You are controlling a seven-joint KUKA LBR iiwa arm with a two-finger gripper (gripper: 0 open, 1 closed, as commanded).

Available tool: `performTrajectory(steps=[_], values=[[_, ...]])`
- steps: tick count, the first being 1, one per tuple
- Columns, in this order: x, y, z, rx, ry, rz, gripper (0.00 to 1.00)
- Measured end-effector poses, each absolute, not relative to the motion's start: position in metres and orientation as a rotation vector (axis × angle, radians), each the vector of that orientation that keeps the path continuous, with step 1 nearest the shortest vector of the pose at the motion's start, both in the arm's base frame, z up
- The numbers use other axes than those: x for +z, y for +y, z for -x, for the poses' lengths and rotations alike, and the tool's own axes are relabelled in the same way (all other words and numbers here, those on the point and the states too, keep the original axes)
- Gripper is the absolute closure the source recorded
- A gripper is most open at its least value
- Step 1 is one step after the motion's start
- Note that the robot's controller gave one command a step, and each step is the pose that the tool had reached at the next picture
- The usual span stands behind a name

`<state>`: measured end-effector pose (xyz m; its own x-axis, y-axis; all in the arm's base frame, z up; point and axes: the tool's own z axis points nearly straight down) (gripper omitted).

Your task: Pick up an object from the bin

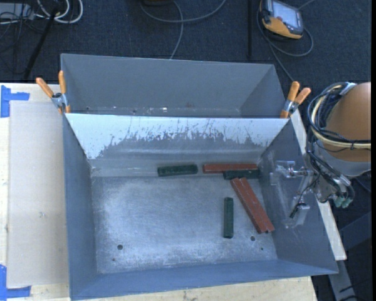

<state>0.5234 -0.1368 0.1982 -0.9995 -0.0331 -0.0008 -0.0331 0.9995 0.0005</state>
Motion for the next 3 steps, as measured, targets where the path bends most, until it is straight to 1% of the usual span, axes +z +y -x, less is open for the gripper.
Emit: performTrajectory(steps=[1,2,3], values=[[0.078,-0.101,-0.569,0.005,3.099,0.538,0.0],[0.148,-0.125,-0.583,-0.004,2.977,0.986,0.0],[0.069,-0.099,-0.592,0.005,2.684,1.641,0.0]])
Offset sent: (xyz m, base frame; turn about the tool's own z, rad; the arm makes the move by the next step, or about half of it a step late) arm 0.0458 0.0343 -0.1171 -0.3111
